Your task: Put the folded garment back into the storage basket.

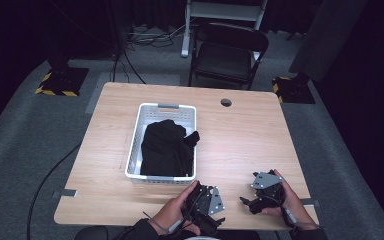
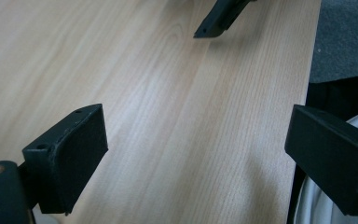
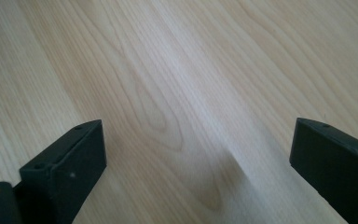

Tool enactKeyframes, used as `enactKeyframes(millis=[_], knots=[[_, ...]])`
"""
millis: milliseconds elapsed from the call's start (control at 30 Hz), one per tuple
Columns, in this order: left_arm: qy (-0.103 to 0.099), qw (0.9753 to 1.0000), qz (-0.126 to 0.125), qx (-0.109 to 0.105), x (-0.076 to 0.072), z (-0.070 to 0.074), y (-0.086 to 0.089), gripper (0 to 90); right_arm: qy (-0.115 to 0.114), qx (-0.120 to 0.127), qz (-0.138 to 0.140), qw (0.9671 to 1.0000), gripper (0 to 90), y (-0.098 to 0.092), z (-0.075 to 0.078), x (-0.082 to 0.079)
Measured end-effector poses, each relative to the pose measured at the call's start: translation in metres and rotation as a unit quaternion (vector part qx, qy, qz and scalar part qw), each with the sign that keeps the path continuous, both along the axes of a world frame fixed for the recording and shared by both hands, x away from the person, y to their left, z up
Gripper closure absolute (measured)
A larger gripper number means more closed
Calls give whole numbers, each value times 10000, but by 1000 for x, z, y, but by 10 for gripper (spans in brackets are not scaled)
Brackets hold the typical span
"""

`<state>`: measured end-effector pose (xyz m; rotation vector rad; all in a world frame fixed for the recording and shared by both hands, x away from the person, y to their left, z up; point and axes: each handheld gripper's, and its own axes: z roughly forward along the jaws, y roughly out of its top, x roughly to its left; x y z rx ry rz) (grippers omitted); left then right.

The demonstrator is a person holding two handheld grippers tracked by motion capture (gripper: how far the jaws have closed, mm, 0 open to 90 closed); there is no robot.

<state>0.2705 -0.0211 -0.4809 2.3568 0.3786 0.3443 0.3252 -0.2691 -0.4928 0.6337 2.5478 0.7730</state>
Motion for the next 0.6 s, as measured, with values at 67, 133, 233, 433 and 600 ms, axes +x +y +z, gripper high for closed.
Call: enactKeyframes(millis=[67, 133, 233, 433, 600], knots=[[60, 10000, 1, 50, 2, -5, -1, 53, 14, 56, -64, 10000, 37, -6, -4, -3], [92, 9999, 0, 69, 3, -7, -1, 52, 29, 142, -85, 9999, 34, -9, -6, -4], [256, 9996, 59, 72, 7, -14, -1, 53, 180, 455, -188, 9986, 28, -22, -10, -6], [463, 9988, 125, 105, 11, -26, 1, 52, 459, 992, -370, 9933, 9, -37, -18, -5], [761, 9970, 110, -119, 15, -33, 6, 37, 595, 1110, -430, 9911, 6, -44, -20, -5]])
